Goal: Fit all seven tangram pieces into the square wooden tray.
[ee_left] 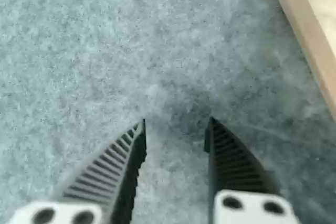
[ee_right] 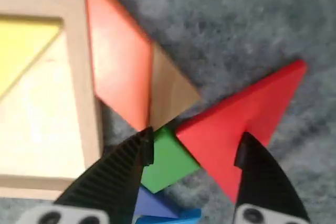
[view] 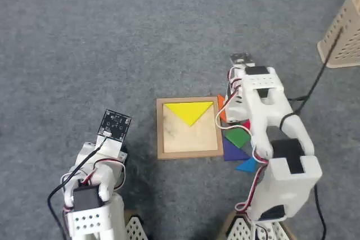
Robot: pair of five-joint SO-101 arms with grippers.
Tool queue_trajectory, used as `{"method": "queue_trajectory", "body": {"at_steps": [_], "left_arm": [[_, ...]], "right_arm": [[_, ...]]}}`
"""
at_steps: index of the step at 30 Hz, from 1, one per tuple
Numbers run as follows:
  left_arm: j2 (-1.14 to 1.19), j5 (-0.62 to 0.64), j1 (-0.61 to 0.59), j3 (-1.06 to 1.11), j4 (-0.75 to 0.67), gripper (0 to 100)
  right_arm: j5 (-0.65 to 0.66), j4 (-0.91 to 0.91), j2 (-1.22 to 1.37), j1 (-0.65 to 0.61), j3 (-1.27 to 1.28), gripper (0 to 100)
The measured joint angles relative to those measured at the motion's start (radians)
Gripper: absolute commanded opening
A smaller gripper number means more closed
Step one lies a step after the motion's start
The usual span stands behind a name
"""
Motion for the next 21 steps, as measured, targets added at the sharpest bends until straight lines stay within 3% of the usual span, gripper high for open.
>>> {"method": "queue_trajectory", "body": {"at_steps": [21], "left_arm": [[0.0,0.0,0.0,0.0,0.0,18]], "right_arm": [[0.018,0.092,0.028,0.15,-0.127,28.6]]}}
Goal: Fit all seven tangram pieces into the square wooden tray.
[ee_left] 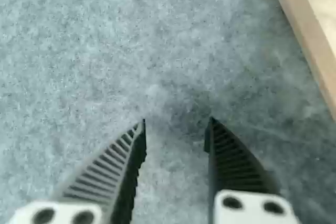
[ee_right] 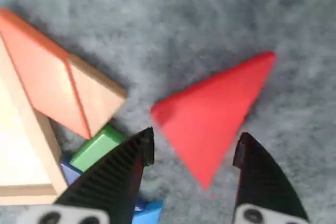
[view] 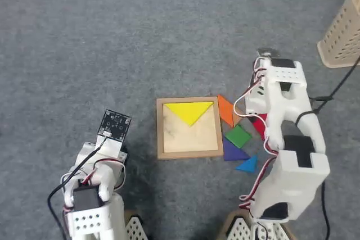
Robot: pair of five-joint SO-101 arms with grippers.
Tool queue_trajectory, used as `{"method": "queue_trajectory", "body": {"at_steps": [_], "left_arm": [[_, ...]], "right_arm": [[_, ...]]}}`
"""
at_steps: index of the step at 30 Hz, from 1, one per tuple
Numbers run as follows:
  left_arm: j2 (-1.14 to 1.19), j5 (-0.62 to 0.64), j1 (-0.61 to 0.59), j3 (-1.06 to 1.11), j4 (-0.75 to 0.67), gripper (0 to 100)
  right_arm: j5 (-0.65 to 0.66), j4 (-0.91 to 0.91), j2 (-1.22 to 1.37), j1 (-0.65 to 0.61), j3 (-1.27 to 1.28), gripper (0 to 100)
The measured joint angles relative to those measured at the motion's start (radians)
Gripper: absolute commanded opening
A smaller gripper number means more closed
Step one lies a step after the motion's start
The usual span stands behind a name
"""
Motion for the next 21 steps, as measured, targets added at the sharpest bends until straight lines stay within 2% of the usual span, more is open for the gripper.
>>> {"method": "queue_trajectory", "body": {"at_steps": [10,21], "left_arm": [[0.0,0.0,0.0,0.0,0.0,18],[0.0,0.0,0.0,0.0,0.0,18]], "right_arm": [[-0.006,-0.038,0.114,-0.005,-0.046,30.1],[-0.172,-0.037,0.163,-0.003,-0.124,30.0]]}}
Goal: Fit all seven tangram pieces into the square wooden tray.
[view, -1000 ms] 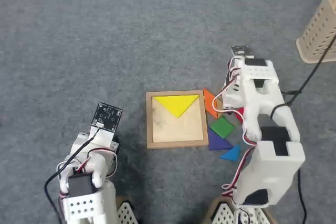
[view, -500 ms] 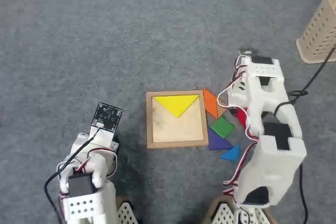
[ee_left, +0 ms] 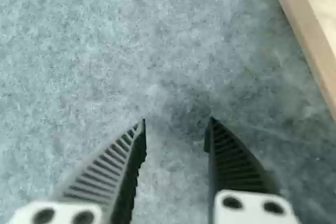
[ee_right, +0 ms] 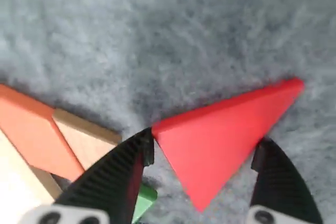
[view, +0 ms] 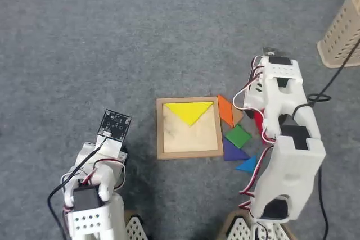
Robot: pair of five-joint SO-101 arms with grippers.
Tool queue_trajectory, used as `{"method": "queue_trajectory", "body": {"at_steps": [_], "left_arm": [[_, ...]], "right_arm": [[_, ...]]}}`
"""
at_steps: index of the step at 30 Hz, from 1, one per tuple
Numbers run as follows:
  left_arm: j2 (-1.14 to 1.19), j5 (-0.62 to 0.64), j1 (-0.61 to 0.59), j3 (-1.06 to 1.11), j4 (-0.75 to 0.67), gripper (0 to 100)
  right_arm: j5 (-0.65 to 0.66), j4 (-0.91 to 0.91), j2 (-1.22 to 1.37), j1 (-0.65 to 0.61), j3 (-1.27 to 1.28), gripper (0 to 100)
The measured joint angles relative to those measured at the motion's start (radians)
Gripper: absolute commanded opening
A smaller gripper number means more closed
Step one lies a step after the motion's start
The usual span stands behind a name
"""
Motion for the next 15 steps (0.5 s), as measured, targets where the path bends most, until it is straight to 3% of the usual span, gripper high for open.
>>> {"method": "queue_trajectory", "body": {"at_steps": [5,15], "left_arm": [[0.0,0.0,0.0,0.0,0.0,18],[0.0,0.0,0.0,0.0,0.0,18]], "right_arm": [[-0.109,0.0,0.0,-0.002,0.0,30.3],[-0.17,-0.002,0.0,-0.003,0.0,33.6]]}}
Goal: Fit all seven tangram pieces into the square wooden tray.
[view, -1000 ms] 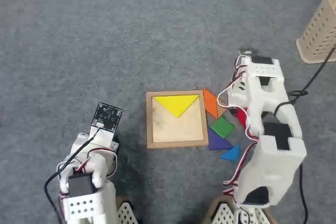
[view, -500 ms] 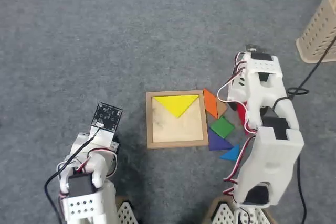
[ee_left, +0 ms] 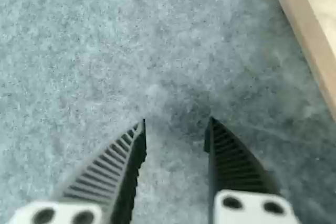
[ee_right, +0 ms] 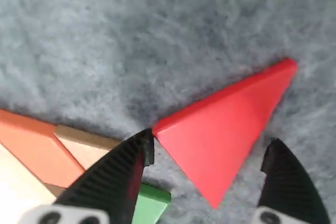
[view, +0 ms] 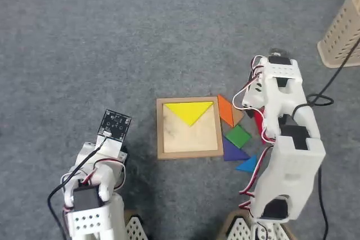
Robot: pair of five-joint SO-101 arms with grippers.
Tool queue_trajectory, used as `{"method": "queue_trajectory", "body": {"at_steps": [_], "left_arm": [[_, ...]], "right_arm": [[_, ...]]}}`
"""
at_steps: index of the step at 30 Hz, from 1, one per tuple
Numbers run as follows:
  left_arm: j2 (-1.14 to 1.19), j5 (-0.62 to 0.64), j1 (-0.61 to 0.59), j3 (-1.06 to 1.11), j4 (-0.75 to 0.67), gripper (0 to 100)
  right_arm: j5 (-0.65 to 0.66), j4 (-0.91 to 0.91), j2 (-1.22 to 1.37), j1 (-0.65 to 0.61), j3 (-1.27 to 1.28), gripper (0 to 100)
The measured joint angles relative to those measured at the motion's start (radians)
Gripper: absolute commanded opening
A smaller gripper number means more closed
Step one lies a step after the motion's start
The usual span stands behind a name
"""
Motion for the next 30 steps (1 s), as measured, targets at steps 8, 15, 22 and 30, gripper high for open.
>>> {"method": "queue_trajectory", "body": {"at_steps": [8,15,22,30], "left_arm": [[0.0,0.0,0.0,0.0,0.0,18],[0.0,0.0,0.0,0.0,0.0,18],[0.0,0.0,0.0,0.0,0.0,18],[0.0,0.0,0.0,0.0,0.0,18]], "right_arm": [[-0.025,-0.017,0.0,0.0,0.0,32.6],[-0.028,-0.017,0.0,0.002,0.0,22.0],[-0.028,-0.017,0.0,0.005,0.0,21.6],[0.086,0.011,0.0,0.0,-0.014,18.7]]}}
